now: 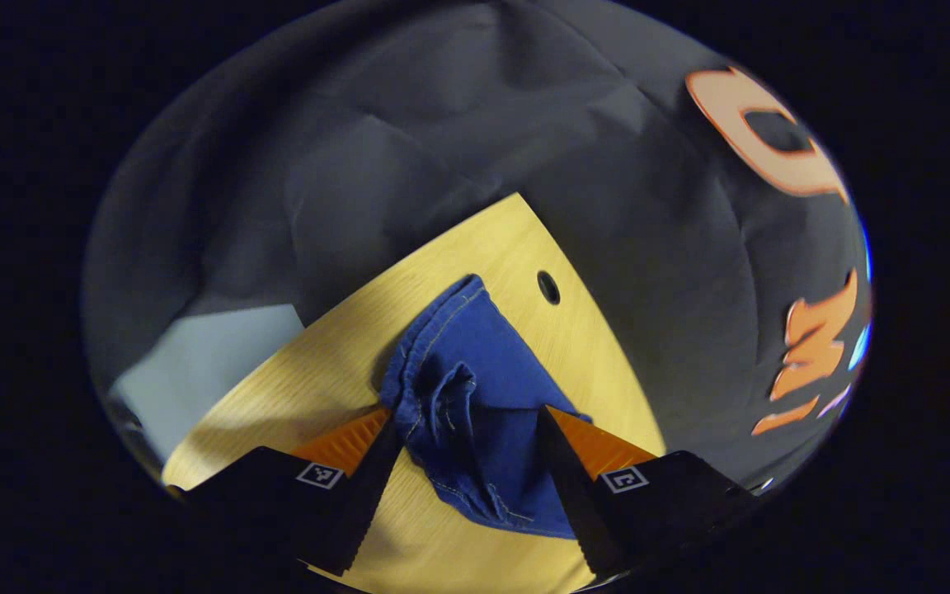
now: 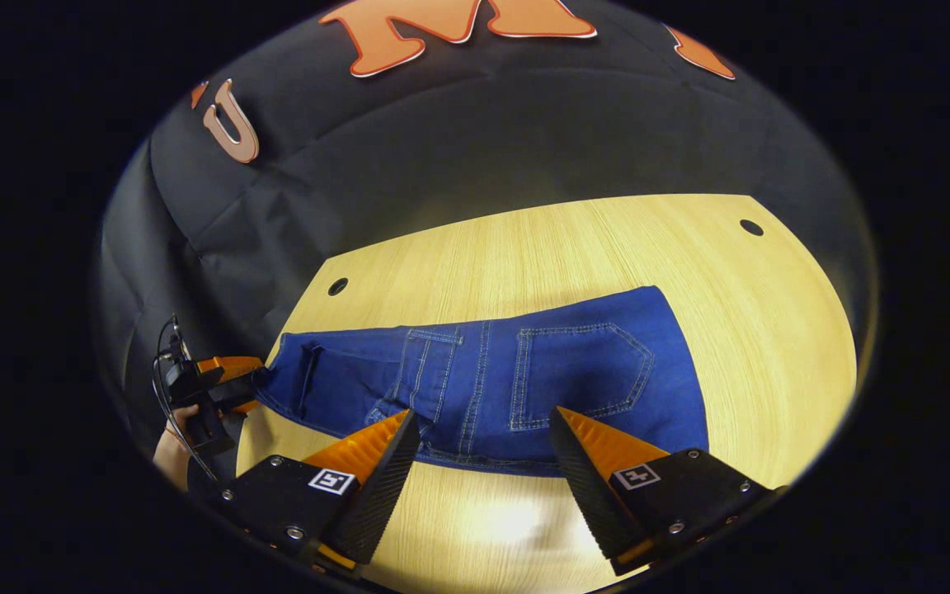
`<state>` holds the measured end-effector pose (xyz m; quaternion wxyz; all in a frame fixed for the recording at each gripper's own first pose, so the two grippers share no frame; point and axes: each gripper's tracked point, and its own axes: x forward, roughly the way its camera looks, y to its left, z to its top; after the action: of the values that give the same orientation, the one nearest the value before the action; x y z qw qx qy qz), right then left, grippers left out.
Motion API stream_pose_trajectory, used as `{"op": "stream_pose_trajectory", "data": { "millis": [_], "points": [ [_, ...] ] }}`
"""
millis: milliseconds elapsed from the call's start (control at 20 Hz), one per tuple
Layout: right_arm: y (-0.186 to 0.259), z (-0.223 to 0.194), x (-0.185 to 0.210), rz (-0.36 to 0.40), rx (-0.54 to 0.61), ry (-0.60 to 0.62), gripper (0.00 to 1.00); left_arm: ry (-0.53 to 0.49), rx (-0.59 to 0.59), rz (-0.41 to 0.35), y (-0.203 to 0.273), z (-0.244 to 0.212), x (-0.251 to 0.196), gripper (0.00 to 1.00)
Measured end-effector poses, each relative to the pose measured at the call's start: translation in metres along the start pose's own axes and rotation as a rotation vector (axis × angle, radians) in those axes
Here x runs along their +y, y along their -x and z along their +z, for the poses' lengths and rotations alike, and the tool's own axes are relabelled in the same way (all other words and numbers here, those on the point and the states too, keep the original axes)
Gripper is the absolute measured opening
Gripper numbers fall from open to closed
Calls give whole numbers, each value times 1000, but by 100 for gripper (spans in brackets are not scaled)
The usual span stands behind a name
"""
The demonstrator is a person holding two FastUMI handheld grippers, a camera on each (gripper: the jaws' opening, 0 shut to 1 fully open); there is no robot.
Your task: Grasp the waist and the cuffs of the jeans and fold them to make the two legs overlap; first hold the waist and fold one-third of the jeans toward the cuffs, then hold the cuffs and fold the remaining one-third in the same direction to finish folding.
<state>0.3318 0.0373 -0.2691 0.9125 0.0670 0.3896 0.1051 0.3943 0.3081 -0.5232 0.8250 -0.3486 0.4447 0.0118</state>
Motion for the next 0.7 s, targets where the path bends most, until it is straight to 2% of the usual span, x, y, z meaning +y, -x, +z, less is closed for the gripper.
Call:
{"op": "stream_pose_trajectory", "data": {
  "millis": [100,150,250,300,350,450,700],
  "points": [
    [2,0,-5,-5,-8,-8,98,-115,30,25,3,-6,-5,98],
    [3,0,-9,-10,-9,-13,98,-120,43,42,-4,-11,-2,97],
    [5,-3,-17,-19,-7,-27,98,-37,82,79,0,-21,-1,40],
    [6,-4,-21,-23,-4,-31,98,13,50,106,-11,-15,-1,11],
    [7,-6,-25,-24,-1,-33,98,23,48,109,-15,-18,-7,11],
    [10,-7,-32,-28,-2,-35,98,-19,32,128,-15,-16,-15,11],
    [23,8,-47,-29,-54,-72,98,-201,-44,102,8,-4,-73,10]
  ]
}}
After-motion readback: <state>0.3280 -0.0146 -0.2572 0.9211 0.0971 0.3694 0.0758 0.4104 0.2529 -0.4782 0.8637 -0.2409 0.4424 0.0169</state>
